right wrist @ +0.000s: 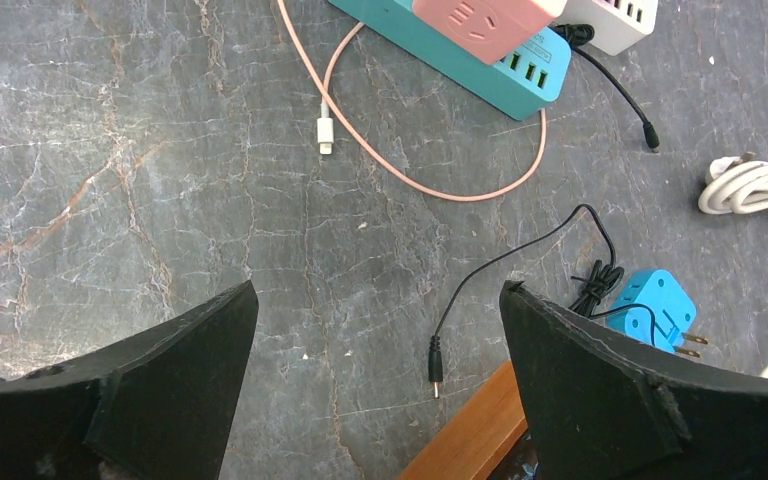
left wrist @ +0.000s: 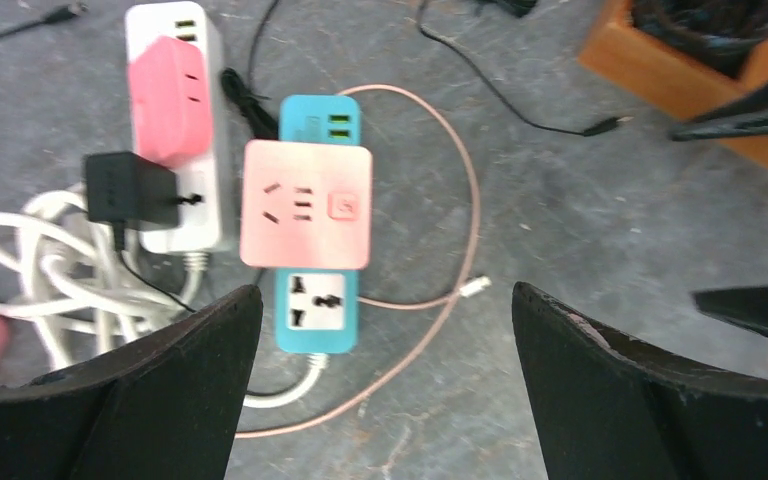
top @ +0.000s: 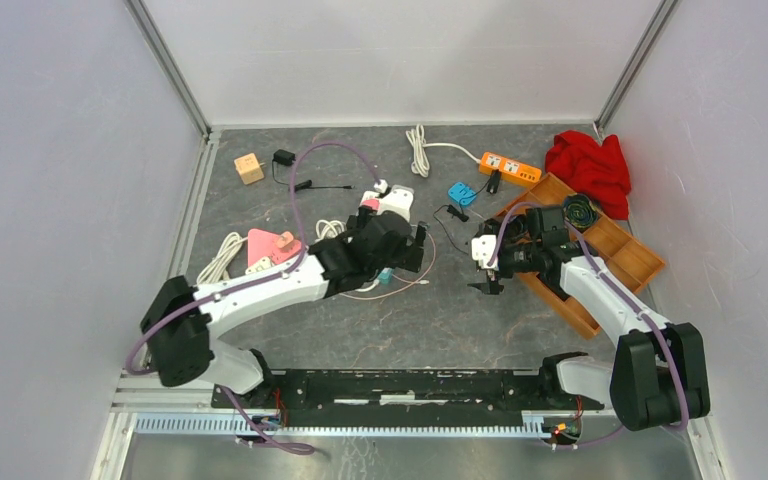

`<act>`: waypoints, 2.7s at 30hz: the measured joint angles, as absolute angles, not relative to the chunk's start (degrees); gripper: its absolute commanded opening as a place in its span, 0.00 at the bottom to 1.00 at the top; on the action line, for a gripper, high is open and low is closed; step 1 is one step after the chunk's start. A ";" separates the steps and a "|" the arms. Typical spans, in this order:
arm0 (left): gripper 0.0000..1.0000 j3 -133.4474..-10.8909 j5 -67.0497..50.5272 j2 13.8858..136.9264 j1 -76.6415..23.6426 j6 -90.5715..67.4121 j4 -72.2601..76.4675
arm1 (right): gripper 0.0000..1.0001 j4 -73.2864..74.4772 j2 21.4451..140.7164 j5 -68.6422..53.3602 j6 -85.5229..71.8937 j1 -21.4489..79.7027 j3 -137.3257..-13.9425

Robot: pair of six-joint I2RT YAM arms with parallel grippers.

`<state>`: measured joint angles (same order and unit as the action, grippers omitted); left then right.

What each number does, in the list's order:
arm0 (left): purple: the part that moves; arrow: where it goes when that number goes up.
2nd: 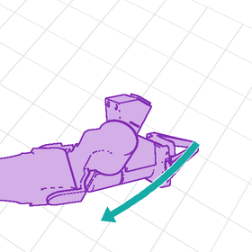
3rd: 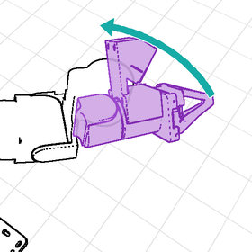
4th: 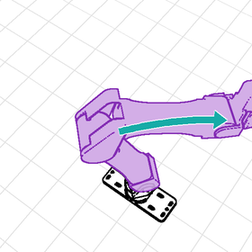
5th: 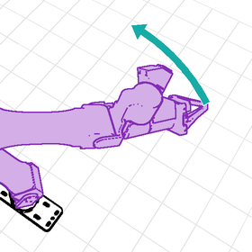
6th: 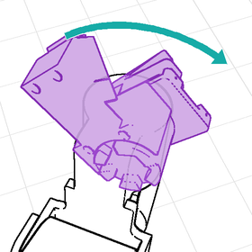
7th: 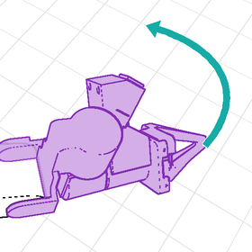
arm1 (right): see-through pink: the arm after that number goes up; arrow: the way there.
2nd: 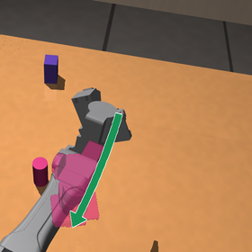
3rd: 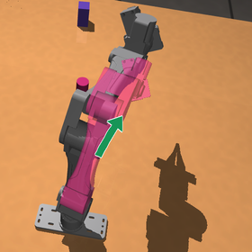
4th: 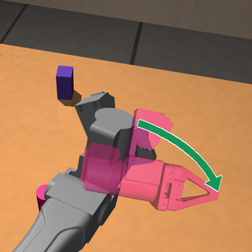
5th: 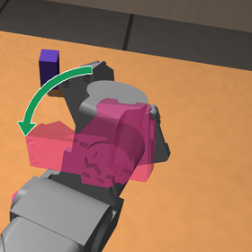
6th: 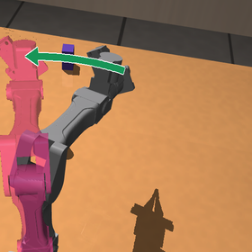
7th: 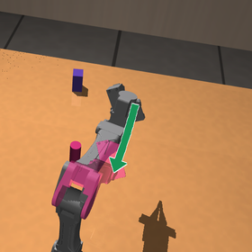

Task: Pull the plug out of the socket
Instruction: Remove the plug from the socket.

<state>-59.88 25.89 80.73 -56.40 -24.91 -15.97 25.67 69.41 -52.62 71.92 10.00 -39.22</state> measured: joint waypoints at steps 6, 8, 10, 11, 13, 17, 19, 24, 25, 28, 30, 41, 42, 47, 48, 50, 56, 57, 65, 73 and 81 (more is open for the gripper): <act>1.00 -68.23 30.72 88.09 -55.79 -19.33 -21.15 | 0.98 26.44 69.43 -52.49 71.92 10.00 -39.42; 1.00 -71.16 30.76 90.28 -54.98 -18.37 -21.98 | 0.98 27.00 69.56 -52.49 71.92 10.00 -39.79; 1.00 -73.69 30.24 92.53 -53.71 -17.87 -22.61 | 0.98 27.57 69.80 -52.51 71.99 10.00 -40.42; 1.00 -74.63 29.69 93.65 -52.97 -17.69 -22.76 | 0.98 27.75 69.84 -52.51 72.05 10.00 -40.64; 0.99 -75.72 28.36 95.57 -51.59 -17.65 -23.16 | 0.98 28.10 69.87 -52.51 72.16 10.00 -40.91; 0.97 -77.43 24.27 99.09 -48.71 -17.65 -24.82 | 0.98 28.42 69.87 -52.51 72.34 10.00 -41.01; 0.97 -78.35 21.91 100.60 -47.16 -17.65 -25.41 | 0.98 28.45 69.87 -52.51 72.36 10.00 -41.01; 0.98 -78.91 19.05 101.65 -45.43 -17.63 -26.33 | 0.98 28.49 69.93 -52.51 72.40 10.00 -41.01; 0.98 -78.91 18.83 101.65 -45.45 -17.63 -26.65 | 0.98 28.51 70.00 -52.53 72.44 10.00 -41.01; 0.98 -78.91 17.91 101.65 -45.45 -17.52 -27.31 | 0.98 28.80 70.41 -52.64 72.58 10.00 -41.01; 0.98 -78.89 17.63 101.65 -45.41 -17.37 -27.57 | 0.98 29.02 70.63 -52.73 72.77 10.00 -41.01; 0.90 -77.91 15.42 103.20 -44.42 -15.70 -27.20 | 0.98 29.28 71.31 -52.66 72.95 10.00 -41.01; 0.88 -77.91 15.05 103.72 -44.40 -15.57 -27.16 | 0.98 29.28 71.35 -52.64 72.97 10.00 -41.01; 0.86 -77.60 14.41 104.88 -44.36 -15.22 -27.20 | 0.98 29.28 71.37 -52.60 73.12 10.00 -41.01; 0.85 -77.58 14.39 104.99 -44.36 -15.18 -27.18 | 0.98 29.28 71.37 -52.60 73.23 10.00 -41.01; 0.85 -77.58 14.39 105.10 -44.31 -14.92 -27.16 | 0.98 29.32 71.37 -52.56 73.43 10.00 -41.01; 0.83 -77.41 14.26 105.12 -44.16 -14.90 -27.14 | 0.98 29.58 71.46 -52.51 73.82 10.00 -41.01; 0.83 -77.38 14.24 105.16 -44.14 -14.87 -27.16 | 0.98 29.67 71.55 -52.51 73.84 10.00 -41.01; 0.52 -77.10 13.43 105.41 -44.10 -14.76 -27.14 | 0.98 29.87 71.88 -52.49 74.02 10.00 -41.01; 0.05 -77.06 13.34 105.41 -43.99 -14.66 -26.94 | 0.98 30.59 72.71 -52.93 74.06 10.00 -41.12; 0.02 -72.49 11.16 102.43 -43.42 -14.76 -22.39 | 0.98 33.01 76.55 -59.86 73.34 10.00 -43.83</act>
